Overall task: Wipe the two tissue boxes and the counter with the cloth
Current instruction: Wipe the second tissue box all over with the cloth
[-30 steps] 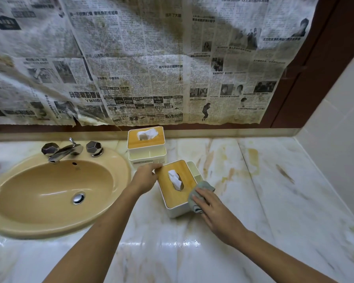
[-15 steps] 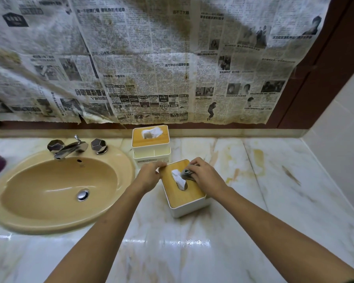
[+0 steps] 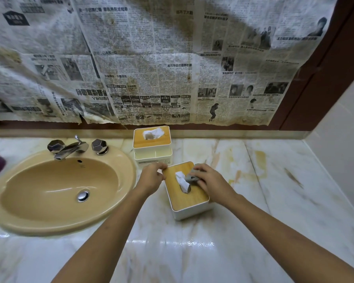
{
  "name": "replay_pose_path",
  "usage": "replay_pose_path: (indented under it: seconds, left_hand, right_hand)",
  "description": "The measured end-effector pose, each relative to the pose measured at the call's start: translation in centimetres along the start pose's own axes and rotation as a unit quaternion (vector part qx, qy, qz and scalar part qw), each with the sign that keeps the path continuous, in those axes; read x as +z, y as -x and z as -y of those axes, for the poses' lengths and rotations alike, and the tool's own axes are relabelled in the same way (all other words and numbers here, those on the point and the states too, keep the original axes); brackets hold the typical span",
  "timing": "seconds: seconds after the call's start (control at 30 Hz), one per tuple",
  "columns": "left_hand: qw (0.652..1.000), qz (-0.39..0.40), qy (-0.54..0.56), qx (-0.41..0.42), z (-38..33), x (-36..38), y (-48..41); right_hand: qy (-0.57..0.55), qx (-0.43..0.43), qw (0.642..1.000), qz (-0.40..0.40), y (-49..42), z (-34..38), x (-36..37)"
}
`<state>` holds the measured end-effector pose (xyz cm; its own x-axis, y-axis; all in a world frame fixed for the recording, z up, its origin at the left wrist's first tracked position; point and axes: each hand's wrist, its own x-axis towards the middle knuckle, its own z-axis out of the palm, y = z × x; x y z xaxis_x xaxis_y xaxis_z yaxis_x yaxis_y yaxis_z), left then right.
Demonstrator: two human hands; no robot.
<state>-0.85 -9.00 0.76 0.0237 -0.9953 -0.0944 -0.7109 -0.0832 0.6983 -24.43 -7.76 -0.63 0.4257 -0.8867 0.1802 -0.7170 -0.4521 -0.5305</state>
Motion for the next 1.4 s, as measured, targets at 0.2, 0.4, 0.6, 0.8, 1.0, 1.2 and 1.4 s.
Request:
replay_pose_path:
  seconds: [0.2, 0.4, 0.6, 0.8, 1.0, 1.2, 1.4]
  left_hand:
    - [1.0, -0.002, 0.013, 0.007, 0.5, -0.1, 0.1]
    - [0.999, 0.001, 0.034, 0.002, 0.9, 0.0, 0.3]
    - [0.999, -0.005, 0.049, -0.001, 0.8, 0.3, 0.8]
    - [0.997, -0.022, 0.072, -0.028, 1.5, -0.1, 0.1]
    - [0.993, -0.019, 0.11, -0.048, 2.0, -0.9, -0.2]
    - [0.996, -0.049, 0.066, 0.026, -1.4, -0.9, 0.0]
    - [0.97, 0.088, 0.133, 0.186, -10.0, 0.7, 3.3]
  right_hand:
    - [-0.02, 0.046, 0.999, -0.002, -1.9, 0.9, 0.7]
    - [-0.021, 0.016, 1.0, 0.012, 3.7, 0.7, 0.1]
    - [-0.058, 0.057, 0.997, -0.017, 2.8, 1.4, 0.2]
    - [-0.123, 0.119, 0.985, -0.032, 1.9, 3.3, 0.8]
    - [-0.286, 0.19, 0.938, -0.048, 1.9, 3.9, -0.1]
    - [-0.403, 0.261, 0.87, -0.112, 1.2, 1.9, -5.4]
    - [-0.55, 0.252, 0.79, -0.1, 1.6, 2.2, -9.6]
